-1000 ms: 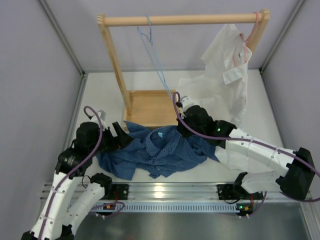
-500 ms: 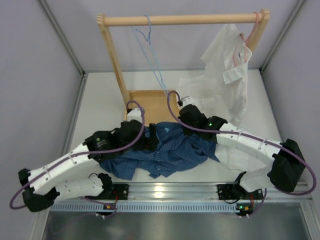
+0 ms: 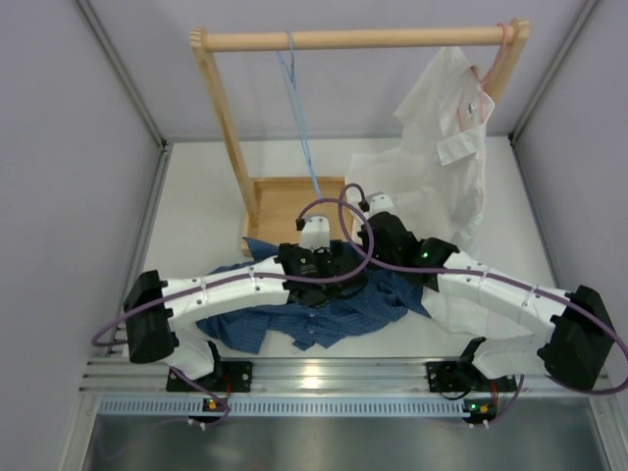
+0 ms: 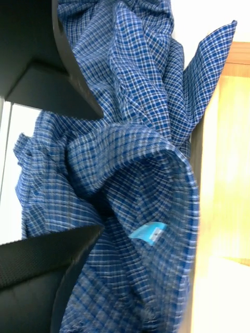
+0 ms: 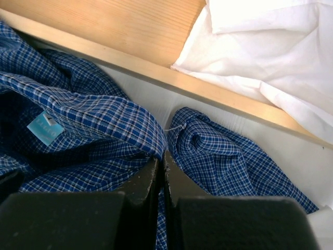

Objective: Place the shirt on the hanger

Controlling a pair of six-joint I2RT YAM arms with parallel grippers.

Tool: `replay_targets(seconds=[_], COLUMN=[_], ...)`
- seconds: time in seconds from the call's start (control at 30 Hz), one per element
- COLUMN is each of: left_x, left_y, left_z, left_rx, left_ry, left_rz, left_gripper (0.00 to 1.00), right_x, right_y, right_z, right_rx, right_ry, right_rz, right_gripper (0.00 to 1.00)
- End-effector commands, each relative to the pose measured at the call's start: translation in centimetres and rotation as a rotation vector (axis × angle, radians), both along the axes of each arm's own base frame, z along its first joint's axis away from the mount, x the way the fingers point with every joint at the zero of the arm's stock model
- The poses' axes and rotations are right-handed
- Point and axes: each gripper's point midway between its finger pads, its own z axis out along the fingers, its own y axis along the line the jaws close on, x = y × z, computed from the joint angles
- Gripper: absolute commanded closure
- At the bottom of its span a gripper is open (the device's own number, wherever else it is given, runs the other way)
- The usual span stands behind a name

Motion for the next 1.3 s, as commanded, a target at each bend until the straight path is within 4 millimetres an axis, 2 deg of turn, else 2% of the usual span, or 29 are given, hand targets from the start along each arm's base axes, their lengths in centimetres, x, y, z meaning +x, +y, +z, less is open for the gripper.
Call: replay_targets(seconds=[0.0, 0.13, 0.27, 0.43, 0.63, 0.9, 1.07, 1.1, 1.13, 1.23, 1.27], left_x=[1.0, 1.7, 1.7, 1.2, 0.8, 0.9, 1.3, 1.3, 1.3, 1.3, 1.2], left_y=[0.0, -0.9, -1.8, -0.7, 0.3, 1.9, 2.3, 2.4, 2.5, 2.7, 2.8], left_z=[0.6, 0.4, -1.4, -3.4, -3.5, -5.5, -4.6, -4.3, -3.9, -2.3, -2.0], left_rx=[-0.020, -0.021, 0.000, 0.023, 0.027, 0.073, 0.051, 0.044, 0.034, -0.005, -0.008], left_ry=[-0.068, -0.079, -0.044, -0.027, -0.019, -0.002, -0.017, -0.021, -0.028, -0.045, -0.045], left_rz=[0.091, 0.111, 0.124, 0.157, 0.157, 0.197, 0.212, 0.211, 0.212, 0.200, 0.191], left_gripper=[0.18, 0.24, 0.27, 0.42, 0.44, 0.48, 0.72, 0.72, 0.77, 0.80, 0.85], right_x=[0.3, 0.0, -0.1, 0.0, 0.2, -0.1, -0.1, -0.1, -0.1, -0.2, -0.3], right_y=[1.7, 2.0, 1.9, 1.5, 1.2, 1.5, 1.3, 1.3, 1.2, 1.1, 1.1], right_z=[3.5, 3.2, 3.2, 4.2, 4.4, 4.7, 4.3, 4.2, 4.2, 3.7, 3.6], right_rx=[0.151, 0.142, 0.139, 0.147, 0.142, 0.160, 0.148, 0.149, 0.148, 0.142, 0.145], right_ry=[-0.106, -0.106, -0.111, -0.139, -0.153, -0.148, -0.146, -0.146, -0.145, -0.139, -0.136], right_rz=[0.022, 0.039, 0.037, 0.033, 0.017, 0.039, 0.038, 0.035, 0.033, 0.030, 0.032], right_gripper=[1.00, 1.00, 1.00, 1.00, 1.00, 1.00, 1.00, 1.00, 1.00, 1.00, 1.00])
